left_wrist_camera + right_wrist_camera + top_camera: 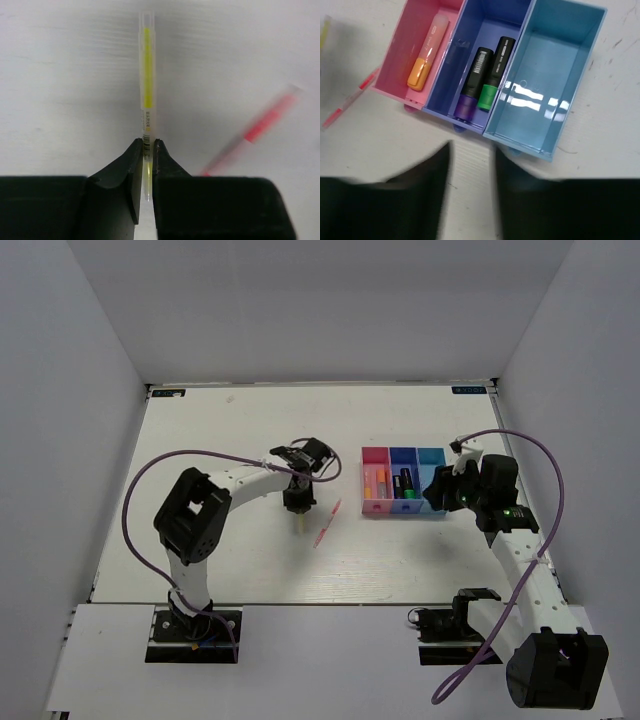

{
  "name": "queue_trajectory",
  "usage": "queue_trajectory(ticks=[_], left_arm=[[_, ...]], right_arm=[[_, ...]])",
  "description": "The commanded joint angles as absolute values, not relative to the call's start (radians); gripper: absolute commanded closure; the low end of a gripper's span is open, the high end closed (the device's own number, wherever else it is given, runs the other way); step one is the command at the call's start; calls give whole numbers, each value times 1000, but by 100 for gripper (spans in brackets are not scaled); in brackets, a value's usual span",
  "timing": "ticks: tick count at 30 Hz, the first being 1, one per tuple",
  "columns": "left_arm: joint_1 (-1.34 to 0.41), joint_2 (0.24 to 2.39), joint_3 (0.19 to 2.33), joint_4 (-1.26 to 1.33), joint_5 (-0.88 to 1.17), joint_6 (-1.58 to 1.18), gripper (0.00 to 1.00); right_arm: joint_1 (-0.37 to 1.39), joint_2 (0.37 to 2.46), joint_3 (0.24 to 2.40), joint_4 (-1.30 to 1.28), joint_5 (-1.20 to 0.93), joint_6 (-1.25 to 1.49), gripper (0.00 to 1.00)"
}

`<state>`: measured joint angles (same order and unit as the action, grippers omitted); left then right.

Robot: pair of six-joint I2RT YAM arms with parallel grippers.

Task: Sort the stationery into containers
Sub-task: Grab a piece of stationery with the left arm, then place the stationery into the container

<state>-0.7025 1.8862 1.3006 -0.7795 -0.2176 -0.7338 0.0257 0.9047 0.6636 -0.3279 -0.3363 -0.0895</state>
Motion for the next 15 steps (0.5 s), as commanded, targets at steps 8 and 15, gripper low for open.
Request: queue_trajectory(ticks=[8,15], left_arm=[[-890,1887,1646,-421,83,-690,99],[-887,2101,1823,-141,282,-850,99]], right_arm=[[20,845,667,-278,-80,-22,98],[12,795,635,-210,115,20,92]])
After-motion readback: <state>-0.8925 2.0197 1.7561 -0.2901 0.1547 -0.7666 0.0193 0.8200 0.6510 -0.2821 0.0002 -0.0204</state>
